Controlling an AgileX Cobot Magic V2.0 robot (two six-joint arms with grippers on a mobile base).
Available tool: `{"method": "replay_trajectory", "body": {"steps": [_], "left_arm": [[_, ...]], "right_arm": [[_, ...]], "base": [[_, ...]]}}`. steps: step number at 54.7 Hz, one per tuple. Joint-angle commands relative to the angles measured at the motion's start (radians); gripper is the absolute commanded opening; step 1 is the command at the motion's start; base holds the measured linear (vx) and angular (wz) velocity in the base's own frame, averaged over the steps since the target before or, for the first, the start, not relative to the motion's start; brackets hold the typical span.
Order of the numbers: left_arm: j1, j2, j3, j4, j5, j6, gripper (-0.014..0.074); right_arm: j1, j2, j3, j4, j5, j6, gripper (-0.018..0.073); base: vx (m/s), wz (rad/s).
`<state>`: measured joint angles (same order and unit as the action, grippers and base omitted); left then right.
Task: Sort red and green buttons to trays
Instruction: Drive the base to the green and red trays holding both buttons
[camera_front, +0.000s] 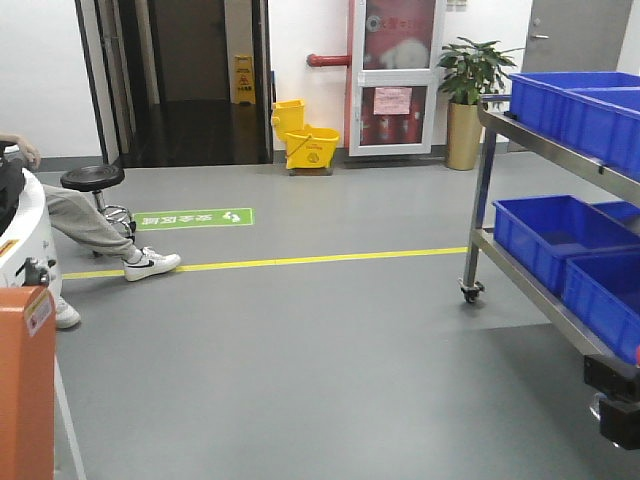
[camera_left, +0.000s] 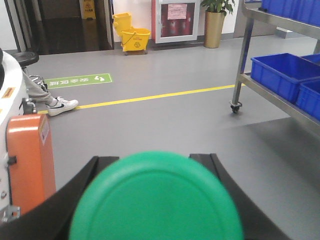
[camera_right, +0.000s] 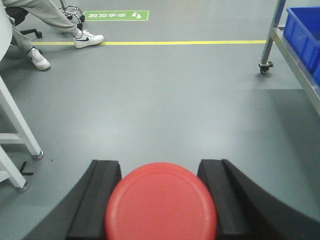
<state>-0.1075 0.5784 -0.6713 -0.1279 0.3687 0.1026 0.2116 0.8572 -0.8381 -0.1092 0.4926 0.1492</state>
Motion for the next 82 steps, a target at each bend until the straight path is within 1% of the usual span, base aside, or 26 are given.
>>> {"method": "replay_trajectory", "body": {"steps": [1,32,48,64,82], "left_arm": [[-0.007,0.002,-0.03,-0.011,-0.087,-0.007,-0.0003],[-0.007,0.002,-0.03,-0.011,-0.087,-0.007,-0.0003],[-0.007,0.002,-0.03,-0.011,-0.087,-0.007,-0.0003],[-0.007,0.002,-0.03,-0.011,-0.087,-0.007,-0.0003],[-0.007,0.002,-0.03,-0.011,-0.087,-0.007,-0.0003]], "right_arm": [[-0.004,-0.007,-0.033,-0.01,-0.083,-0.004,-0.0009],[-0.004,-0.007,-0.033,-0.01,-0.087,-0.004,-0.0009],[-0.004,-0.007,-0.033,-0.01,-0.087,-0.004,-0.0009],[-0.004,-0.007,-0.033,-0.01,-0.087,-0.004,-0.0009],[-0.004,-0.007,-0.033,-0.01,-0.087,-0.004,-0.0009]], "base": [[0.51,0.09],[0.52,0.08],[0.51,-0.06],[0.48,-0.34],[0.42,-0.58]]}}
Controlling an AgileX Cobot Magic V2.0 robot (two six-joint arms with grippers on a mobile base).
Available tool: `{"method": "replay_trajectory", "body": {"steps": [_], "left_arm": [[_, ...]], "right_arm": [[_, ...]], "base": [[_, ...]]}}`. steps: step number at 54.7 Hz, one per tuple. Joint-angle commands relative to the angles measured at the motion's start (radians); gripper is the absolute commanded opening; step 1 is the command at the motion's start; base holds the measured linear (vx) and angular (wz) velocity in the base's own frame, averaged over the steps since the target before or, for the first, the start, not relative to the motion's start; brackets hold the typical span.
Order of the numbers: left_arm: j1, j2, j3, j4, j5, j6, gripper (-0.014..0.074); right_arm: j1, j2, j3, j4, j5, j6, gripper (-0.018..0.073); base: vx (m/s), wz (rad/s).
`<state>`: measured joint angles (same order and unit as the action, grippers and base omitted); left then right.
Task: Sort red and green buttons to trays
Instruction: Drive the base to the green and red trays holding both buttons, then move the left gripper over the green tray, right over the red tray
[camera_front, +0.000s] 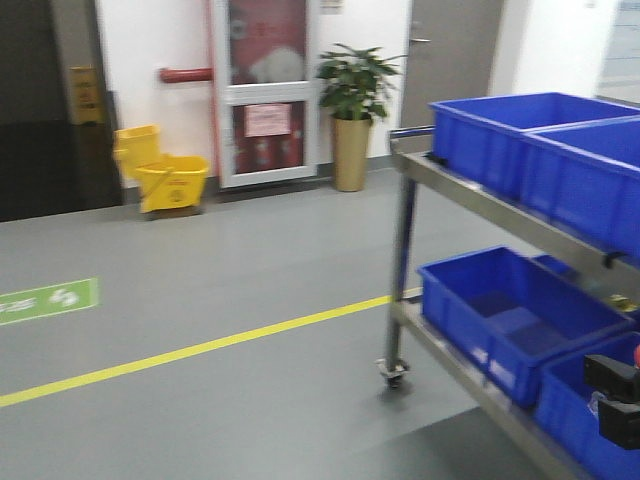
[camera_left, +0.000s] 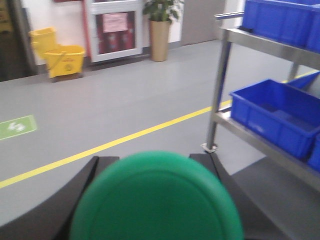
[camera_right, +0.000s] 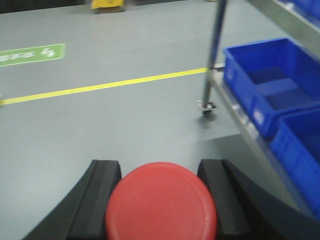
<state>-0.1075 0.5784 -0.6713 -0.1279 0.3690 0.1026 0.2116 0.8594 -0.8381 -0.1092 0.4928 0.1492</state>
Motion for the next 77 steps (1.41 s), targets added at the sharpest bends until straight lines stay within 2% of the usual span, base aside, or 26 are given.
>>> {"method": "replay_trajectory", "body": {"steps": [1,77], "left_arm": [[-0.007,0.002,-0.03,-0.011,-0.088,-0.007,-0.0003],[-0.007,0.002,-0.03,-0.011,-0.088,-0.006,-0.0003]], "right_arm": [[-0.004,-0.009,-0.033,-0.01,-0.088,-0.004,-0.0009],[-0.004,-0.009,-0.033,-0.01,-0.08,-0.004,-0.0009]], "base": [[0.39,-0.65],[0.32,-0.64]]}}
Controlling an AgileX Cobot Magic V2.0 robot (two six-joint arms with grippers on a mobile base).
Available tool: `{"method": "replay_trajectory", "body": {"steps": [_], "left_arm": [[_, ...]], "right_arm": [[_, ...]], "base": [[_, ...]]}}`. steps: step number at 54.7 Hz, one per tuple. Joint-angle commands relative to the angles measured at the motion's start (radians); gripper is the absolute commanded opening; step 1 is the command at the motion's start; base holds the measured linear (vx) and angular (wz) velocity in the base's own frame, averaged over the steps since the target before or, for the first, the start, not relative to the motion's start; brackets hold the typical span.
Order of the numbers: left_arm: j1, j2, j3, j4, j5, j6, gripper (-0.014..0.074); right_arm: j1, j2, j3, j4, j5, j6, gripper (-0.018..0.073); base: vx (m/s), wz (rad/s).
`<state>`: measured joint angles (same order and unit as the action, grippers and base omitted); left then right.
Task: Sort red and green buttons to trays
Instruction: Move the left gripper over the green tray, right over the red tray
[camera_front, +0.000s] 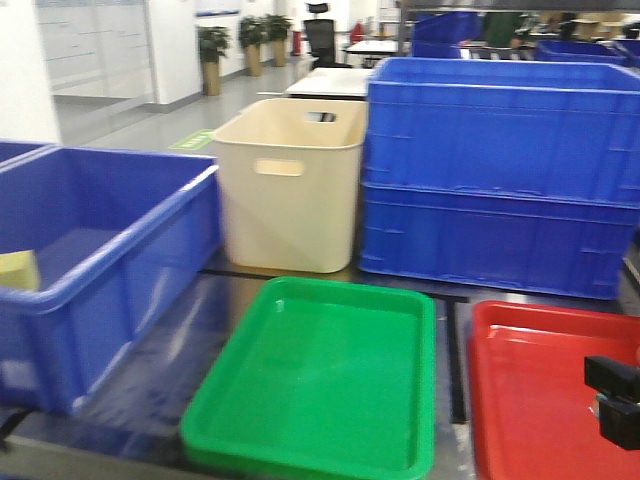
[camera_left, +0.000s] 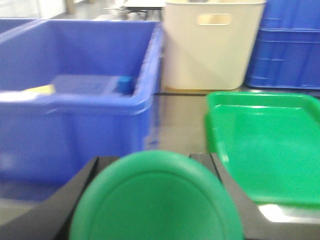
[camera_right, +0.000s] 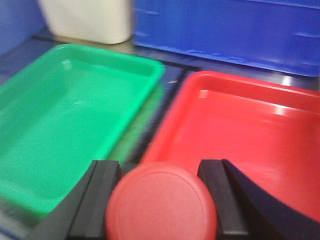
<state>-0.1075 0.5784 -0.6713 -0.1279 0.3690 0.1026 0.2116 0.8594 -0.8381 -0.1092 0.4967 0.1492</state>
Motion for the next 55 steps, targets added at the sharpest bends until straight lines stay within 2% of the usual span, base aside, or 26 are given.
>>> {"method": "replay_trajectory", "body": {"steps": [1,33,55], "left_arm": [[-0.007,0.002,-0.03,-0.011,-0.088,-0.006,-0.0003],[-0.007,0.002,-0.03,-0.011,-0.088,-0.006,-0.0003],[-0.007,0.002,-0.03,-0.011,-0.088,-0.006,-0.0003]], "right_arm": [[-0.004,-0.009,-0.033,-0.01,-0.084,-0.004,-0.0009],[-0.004,-0.009,-0.033,-0.01,-0.084,-0.004,-0.0009],[-0.004,-0.009,-0.033,-0.01,-0.084,-0.004,-0.0009]], "base": [[0.19,-0.5],[0.15,-0.31],[0.11,-0.12]]}}
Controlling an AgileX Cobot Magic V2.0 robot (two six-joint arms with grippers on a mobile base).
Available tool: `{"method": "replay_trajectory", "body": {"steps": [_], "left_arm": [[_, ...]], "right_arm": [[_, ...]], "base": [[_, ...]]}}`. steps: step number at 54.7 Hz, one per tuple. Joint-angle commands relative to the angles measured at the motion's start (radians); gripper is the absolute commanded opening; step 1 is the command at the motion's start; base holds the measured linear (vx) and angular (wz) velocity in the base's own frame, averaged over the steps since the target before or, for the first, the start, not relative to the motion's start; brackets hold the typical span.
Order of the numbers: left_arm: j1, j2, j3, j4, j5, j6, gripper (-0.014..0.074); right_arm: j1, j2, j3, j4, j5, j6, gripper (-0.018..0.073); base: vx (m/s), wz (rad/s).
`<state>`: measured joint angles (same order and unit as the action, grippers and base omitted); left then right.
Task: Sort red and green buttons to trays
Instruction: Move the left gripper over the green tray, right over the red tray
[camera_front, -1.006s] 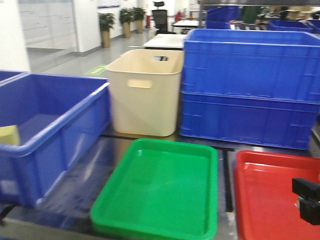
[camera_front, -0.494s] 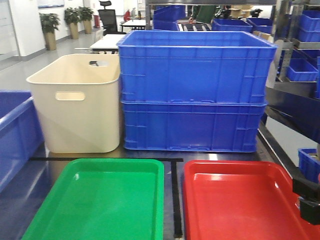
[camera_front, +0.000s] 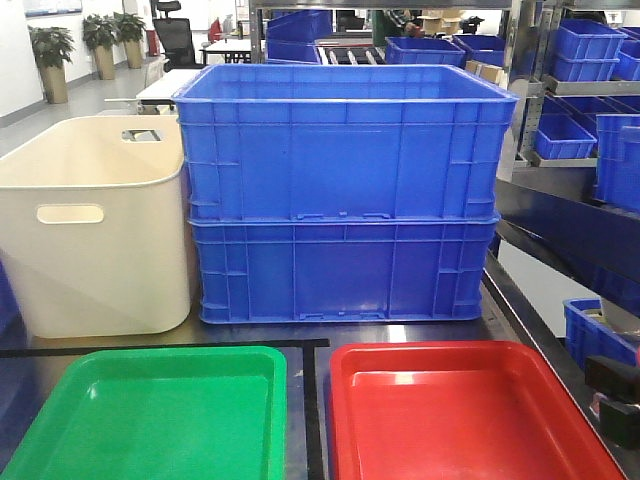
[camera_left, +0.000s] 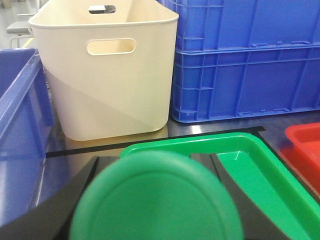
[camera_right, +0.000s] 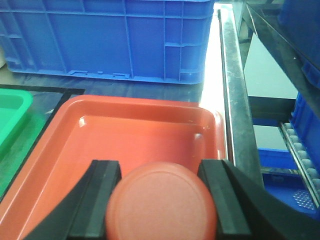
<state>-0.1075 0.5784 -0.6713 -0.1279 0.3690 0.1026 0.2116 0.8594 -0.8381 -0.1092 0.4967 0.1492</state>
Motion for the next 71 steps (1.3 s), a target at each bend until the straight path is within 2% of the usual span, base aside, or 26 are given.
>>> {"method": "replay_trajectory", "body": {"steps": [1,35,45,60,67,71], "left_arm": [[-0.007,0.002,-0.03,-0.011,-0.088,-0.006,-0.0003],[-0.007,0.002,-0.03,-0.011,-0.088,-0.006,-0.0003],[-0.007,0.002,-0.03,-0.01,-0.152,-0.004,-0.0003],[-0.007,0.002,-0.03,-0.011,-0.154,-0.004,-0.0003],[-0.007,0.011,-0.03,-0.014,-0.176,-0.005,-0.0003],[-0.009,0.047,-0.03,-0.051,-0.215,-0.005,-0.0003]], "right_arm": [[-0.004,-0.009,-0.033,-0.01,-0.084,-0.004,-0.0009],[-0.004,-0.009,-0.033,-0.011,-0.099,-0.004,-0.0009],[-0.004,-0.009,-0.033,-0.01,-0.102,-0.004,-0.0009],[-0.004,-0.009,-0.033,-0.009,-0.1,-0.004,-0.0009],[-0.003,-0.001,-0.033,0.033,-0.126,-0.004,-0.0009],[-0.002,0.027,-0.033,0.091,-0.158,-0.029,-0.0009]], "base": [[0.08,-0.06],[0.02,-0.03],[0.0,0.0],[0.0,0.0],[0.0,0.0],[0.0,0.0]]}}
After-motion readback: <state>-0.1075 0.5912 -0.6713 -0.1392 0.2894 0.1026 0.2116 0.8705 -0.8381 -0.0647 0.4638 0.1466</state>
